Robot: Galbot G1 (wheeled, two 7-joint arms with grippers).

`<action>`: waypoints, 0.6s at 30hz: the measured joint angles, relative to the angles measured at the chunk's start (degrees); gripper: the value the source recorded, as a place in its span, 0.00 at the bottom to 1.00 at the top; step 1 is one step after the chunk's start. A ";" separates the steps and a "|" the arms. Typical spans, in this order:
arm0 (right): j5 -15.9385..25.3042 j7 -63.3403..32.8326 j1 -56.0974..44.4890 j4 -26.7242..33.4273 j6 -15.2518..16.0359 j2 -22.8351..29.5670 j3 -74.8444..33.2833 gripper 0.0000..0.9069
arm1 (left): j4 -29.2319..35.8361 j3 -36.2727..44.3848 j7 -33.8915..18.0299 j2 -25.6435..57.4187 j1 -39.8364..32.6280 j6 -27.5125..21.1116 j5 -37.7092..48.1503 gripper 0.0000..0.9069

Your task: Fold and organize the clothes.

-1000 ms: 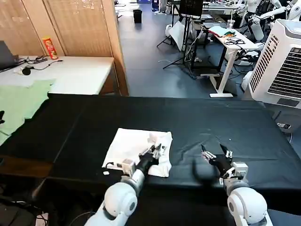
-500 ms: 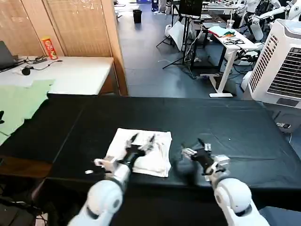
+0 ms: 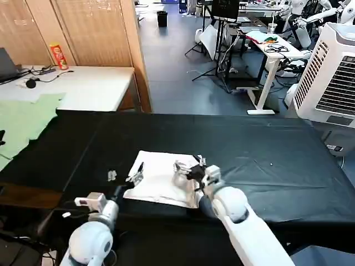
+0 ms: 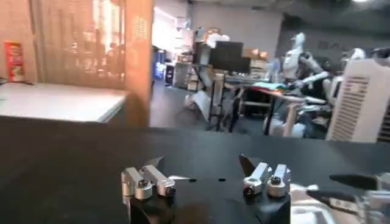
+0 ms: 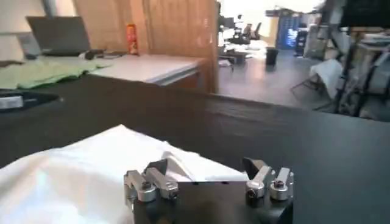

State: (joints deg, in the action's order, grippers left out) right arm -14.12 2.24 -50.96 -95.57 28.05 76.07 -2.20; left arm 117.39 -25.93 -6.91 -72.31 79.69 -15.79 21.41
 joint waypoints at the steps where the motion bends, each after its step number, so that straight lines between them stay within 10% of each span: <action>1: 0.09 -0.04 0.06 0.20 0.00 0.10 0.06 0.97 | 0.00 -0.24 0.00 -0.10 0.32 0.14 -0.21 0.97; 12: 6.96 -0.44 -2.18 -2.11 -3.30 -2.01 -0.58 0.97 | -0.02 -0.29 0.02 -0.57 1.41 0.44 -0.93 0.97; 18: 10.01 -0.96 -2.61 -2.53 -3.40 -2.50 -0.60 0.71 | 0.50 -0.26 0.02 -0.88 2.08 0.77 -1.27 0.97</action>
State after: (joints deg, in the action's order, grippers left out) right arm -4.11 1.28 -53.57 -98.10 24.65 73.57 -2.79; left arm 117.89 -26.20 -6.89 -73.19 81.76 -15.02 20.14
